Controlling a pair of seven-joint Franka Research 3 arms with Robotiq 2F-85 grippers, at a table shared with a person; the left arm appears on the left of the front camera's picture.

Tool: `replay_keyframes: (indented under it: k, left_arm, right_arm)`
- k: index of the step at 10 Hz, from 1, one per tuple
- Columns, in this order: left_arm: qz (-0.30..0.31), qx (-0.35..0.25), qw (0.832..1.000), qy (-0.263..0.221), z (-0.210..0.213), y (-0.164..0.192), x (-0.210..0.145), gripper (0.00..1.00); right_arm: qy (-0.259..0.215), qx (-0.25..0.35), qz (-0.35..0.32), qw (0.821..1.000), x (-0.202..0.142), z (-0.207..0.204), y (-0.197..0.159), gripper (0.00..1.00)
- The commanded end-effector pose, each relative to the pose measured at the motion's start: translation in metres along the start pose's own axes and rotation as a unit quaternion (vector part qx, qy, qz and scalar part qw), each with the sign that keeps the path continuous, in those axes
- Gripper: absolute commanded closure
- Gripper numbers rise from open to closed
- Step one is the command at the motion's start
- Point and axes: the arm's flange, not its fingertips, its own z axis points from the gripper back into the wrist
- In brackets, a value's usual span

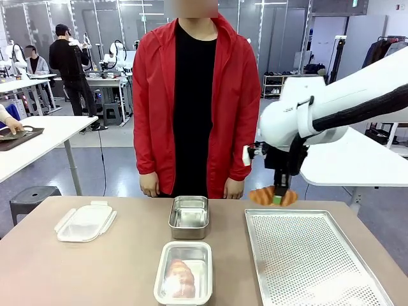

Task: Place the bread into the airtight container.
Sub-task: Pick up a Butter Roll and place it into an empty Airtight Container.

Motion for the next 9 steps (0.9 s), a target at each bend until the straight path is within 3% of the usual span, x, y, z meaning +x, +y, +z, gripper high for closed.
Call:
replay_keyframes:
  k: [1,5,8,9]
  left_arm:
    - [-0.009,0.000,1.000,0.002,0.001,-0.001,-0.001,0.00]
    - [-0.009,0.000,1.000,0.002,0.001,-0.001,-0.001,0.00]
    - [-0.009,0.000,1.000,0.002,0.001,-0.001,-0.001,0.00]
    - [-0.009,0.000,1.000,0.002,0.001,-0.001,-0.001,0.00]
  right_arm:
    - [0.046,-0.004,-0.007,0.999,0.039,-0.006,0.017,0.74]
    - [0.044,-0.021,-0.029,0.998,0.127,-0.013,0.045,0.74]
    - [0.046,-0.037,-0.032,0.998,0.143,-0.026,0.054,0.74]
    - [0.034,-0.017,-0.014,0.999,0.139,-0.021,0.060,0.74]
